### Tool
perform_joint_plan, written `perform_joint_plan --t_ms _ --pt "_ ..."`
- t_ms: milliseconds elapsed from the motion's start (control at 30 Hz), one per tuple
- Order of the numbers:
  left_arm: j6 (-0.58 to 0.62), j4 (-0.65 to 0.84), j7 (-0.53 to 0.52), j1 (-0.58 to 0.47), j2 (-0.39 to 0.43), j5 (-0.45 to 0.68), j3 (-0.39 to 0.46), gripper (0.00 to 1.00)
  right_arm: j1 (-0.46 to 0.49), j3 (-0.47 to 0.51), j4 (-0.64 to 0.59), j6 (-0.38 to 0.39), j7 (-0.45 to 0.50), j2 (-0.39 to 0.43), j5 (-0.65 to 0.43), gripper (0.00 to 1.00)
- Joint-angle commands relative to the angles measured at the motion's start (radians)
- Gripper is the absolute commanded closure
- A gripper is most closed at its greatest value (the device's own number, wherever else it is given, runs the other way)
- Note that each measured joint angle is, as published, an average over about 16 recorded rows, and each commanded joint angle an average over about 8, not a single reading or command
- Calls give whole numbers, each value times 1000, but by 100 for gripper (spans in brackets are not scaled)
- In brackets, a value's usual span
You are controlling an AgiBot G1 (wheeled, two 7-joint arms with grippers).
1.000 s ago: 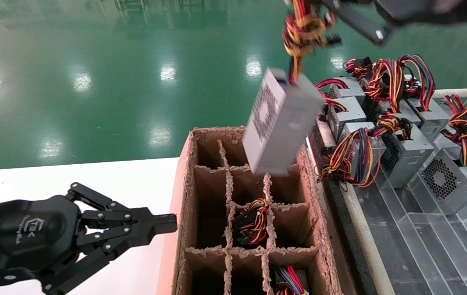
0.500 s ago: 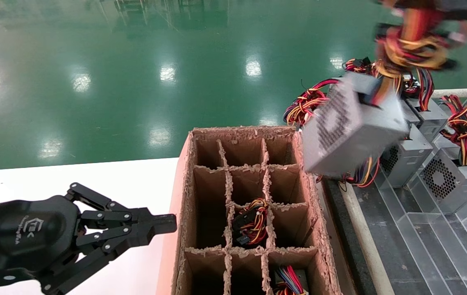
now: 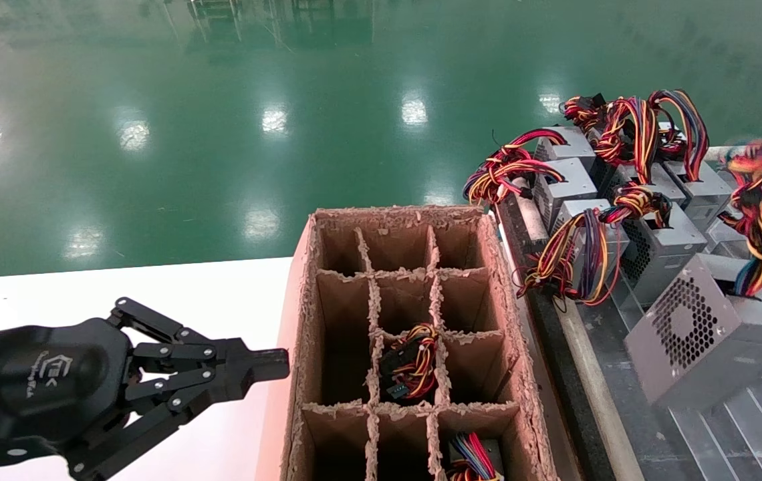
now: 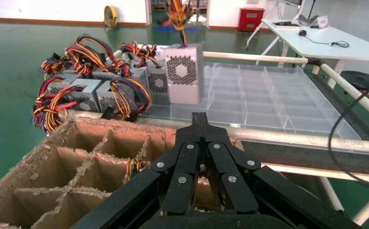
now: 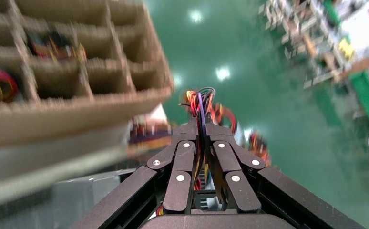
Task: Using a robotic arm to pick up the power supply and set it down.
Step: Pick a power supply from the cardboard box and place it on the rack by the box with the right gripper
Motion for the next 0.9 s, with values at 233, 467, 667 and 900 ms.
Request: perform_joint_plan --t_ms 233,467,667,900 --pt "0 0 0 0 0 0 0 100 -50 -43 -3 85 -19 -25 -84 100" --pt "0 0 0 0 0 0 0 100 -115 -66 -6 252 5 -71 -167 100" --pt "0 0 0 0 0 0 0 100 -197 -77 -4 418 16 -106 -204 100" --pt "0 0 0 0 0 0 0 100 -252 -89 -6 480 -3 -142 -193 100"
